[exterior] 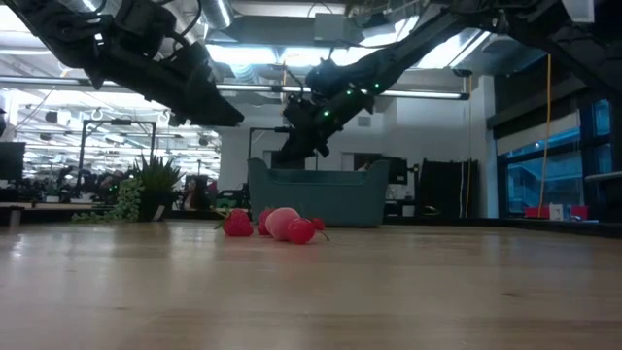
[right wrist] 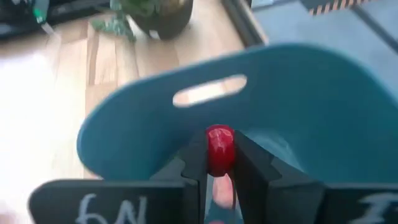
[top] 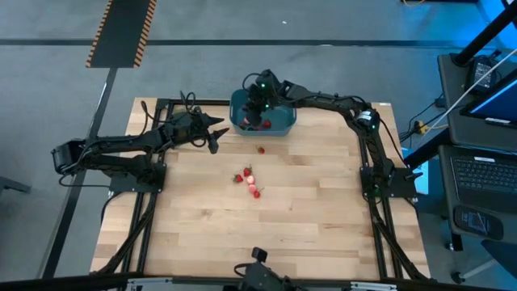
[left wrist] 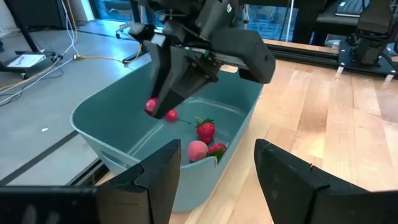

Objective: Pick and placing Produce into tupperware
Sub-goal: Put the red cherry into the blue bin

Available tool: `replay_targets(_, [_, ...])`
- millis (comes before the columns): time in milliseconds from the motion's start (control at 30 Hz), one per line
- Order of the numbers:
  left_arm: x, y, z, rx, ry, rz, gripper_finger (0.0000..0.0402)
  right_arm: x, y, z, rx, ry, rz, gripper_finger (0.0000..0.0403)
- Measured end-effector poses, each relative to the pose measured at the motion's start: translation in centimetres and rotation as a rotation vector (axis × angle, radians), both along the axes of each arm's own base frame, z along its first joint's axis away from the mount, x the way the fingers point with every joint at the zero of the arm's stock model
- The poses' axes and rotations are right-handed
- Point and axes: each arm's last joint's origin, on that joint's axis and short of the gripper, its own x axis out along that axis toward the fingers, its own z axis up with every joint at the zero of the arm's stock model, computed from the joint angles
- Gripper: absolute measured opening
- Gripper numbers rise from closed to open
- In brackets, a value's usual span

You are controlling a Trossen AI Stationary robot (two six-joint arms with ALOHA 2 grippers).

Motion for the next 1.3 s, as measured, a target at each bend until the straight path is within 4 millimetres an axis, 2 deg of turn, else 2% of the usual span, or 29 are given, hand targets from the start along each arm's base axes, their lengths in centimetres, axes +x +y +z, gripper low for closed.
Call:
replay_targets(133, [0.0, 0.0, 0.0, -0.001, 0.001, 0.000, 0.0198, 0.4, -0.1, 0.6, -0.025, -0.065, -0.010, 0.0052])
replay_targets(433, [0.0, 0.0, 0.0, -0.001, 0.001, 0.000, 0.0198, 0.2, -0.1, 0.3, -0.002, -0.022, -0.063, 0.0049])
replay_targets(567, [0.0, 0.0, 0.0, -0.001, 0.000, 0.001, 0.0198, 0.9, -0.4, 1.6, -0.016, -0.040, -0.067, 0.0049])
replay_targets(700, [0.0, 0.0, 0.0, -0.006, -0.003, 0.001, 0.0198, 1.8, -0.9, 2.4, 0.025, 0.047, -0.071, 0.0049])
replay_targets(833, [0.0, 0.0, 0.0, -0.007, -0.004, 0.003, 0.0198, 2.1, -1.1, 1.4, 0.088, 0.182, -0.068, 0.0048])
replay_targets(1067, [0.0, 0.0, 0.0, -0.004, -0.002, 0.002, 0.0198, 4.0, -1.9, -1.8, 0.147, 0.204, -0.103, 0.0048])
replay_targets(1300, [0.0, 0.0, 0.0, -0.004, -0.001, 0.002, 0.0198, 5.2, -2.5, -3.3, 0.189, 0.206, -0.141, 0.0048])
